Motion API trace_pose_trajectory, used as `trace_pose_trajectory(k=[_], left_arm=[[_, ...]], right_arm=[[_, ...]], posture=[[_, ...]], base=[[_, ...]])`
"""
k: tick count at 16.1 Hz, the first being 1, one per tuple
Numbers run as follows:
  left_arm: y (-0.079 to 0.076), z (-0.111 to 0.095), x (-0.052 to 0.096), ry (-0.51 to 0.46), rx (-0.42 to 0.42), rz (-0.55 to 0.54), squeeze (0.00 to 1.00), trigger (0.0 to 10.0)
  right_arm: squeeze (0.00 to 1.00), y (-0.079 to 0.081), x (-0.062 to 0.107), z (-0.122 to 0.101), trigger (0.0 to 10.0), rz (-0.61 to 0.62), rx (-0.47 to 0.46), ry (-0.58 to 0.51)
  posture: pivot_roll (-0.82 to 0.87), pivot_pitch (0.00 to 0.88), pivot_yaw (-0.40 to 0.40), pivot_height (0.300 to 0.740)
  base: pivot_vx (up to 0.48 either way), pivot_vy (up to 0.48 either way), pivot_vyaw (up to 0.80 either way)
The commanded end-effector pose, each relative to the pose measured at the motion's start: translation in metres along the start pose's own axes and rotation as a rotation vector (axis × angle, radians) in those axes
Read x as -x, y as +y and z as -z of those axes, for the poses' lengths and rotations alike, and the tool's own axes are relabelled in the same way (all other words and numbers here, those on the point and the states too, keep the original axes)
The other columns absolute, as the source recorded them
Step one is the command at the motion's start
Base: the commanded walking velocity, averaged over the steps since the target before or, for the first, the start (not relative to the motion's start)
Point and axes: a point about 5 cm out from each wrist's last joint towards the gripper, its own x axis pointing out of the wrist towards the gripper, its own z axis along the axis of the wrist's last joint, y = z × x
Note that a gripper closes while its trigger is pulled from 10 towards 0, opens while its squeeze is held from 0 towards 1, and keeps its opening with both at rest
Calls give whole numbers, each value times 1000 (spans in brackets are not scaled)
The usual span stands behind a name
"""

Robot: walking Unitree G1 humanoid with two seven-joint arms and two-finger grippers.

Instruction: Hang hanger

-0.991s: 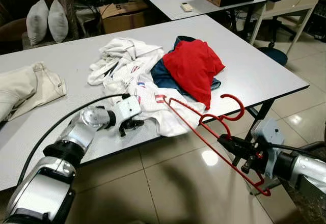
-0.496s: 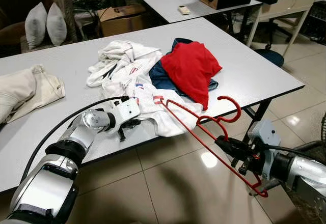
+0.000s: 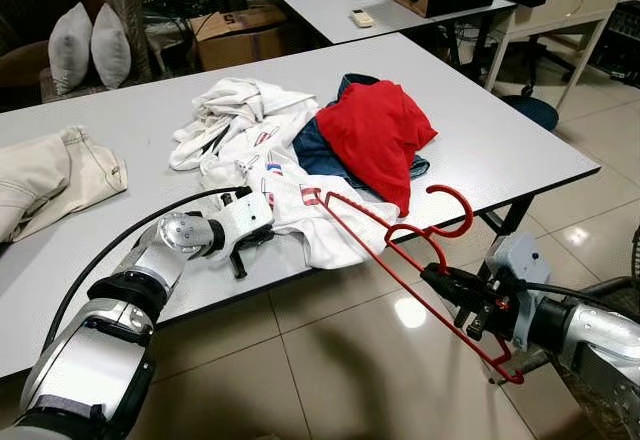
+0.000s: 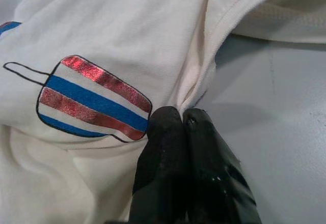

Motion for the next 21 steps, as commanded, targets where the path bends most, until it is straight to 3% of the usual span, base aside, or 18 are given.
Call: trace_pose_trajectory(k=[1,3,5,6,8,9,11,13,14,17,21], left_arm=[[4,4,5,13,19,18,0,0],[8,2,14,-11,47,79,0,0],[19,-10,31,-102,150,225,0,0],[25,-31,49,-222,212,369,0,0],[33,-52,62,-343,235,424,0,0],[46,-70,71,-455,255,391,0,0],[69,-95,75,-642,408,250,0,0],[79,-104,79,-718,556,170,0,0],[84,-105,79,-712,581,109,0,0],[92,-106,76,-668,555,-28,0,0],[86,-119,73,-680,490,-15,0,0]], right_arm=[[0,-4,0,-5,10000,25,32,-17],[0,-7,1,-9,10000,45,35,-50],[0,-9,1,-13,10000,43,26,-76],[0,-9,1,-14,10000,39,30,-78],[0,-10,-1,-15,10000,37,34,-88],[0,-10,-2,-21,10000,35,29,-125],[0,-9,1,-37,10000,16,10,-233],[0,-7,10,-51,10000,-8,-4,-327],[0,-4,16,-59,10000,-43,-9,-375],[0,7,23,-60,10000,-136,7,-335],[0,17,14,-52,10000,-201,-35,-273]], posture=[[-205,0,103,740],[-207,0,102,740],[-199,0,95,740],[-195,0,92,740],[-191,0,91,740],[-181,0,88,740],[-184,0,95,740],[-189,0,99,740],[-192,0,103,740],[-202,0,108,740],[-200,0,104,740]], base=[[0,0,0],[0,0,0],[0,0,0],[0,0,0],[0,0,0],[0,0,0],[0,0,0],[0,0,0],[0,0,0],[0,0,0],[0,0,0]])
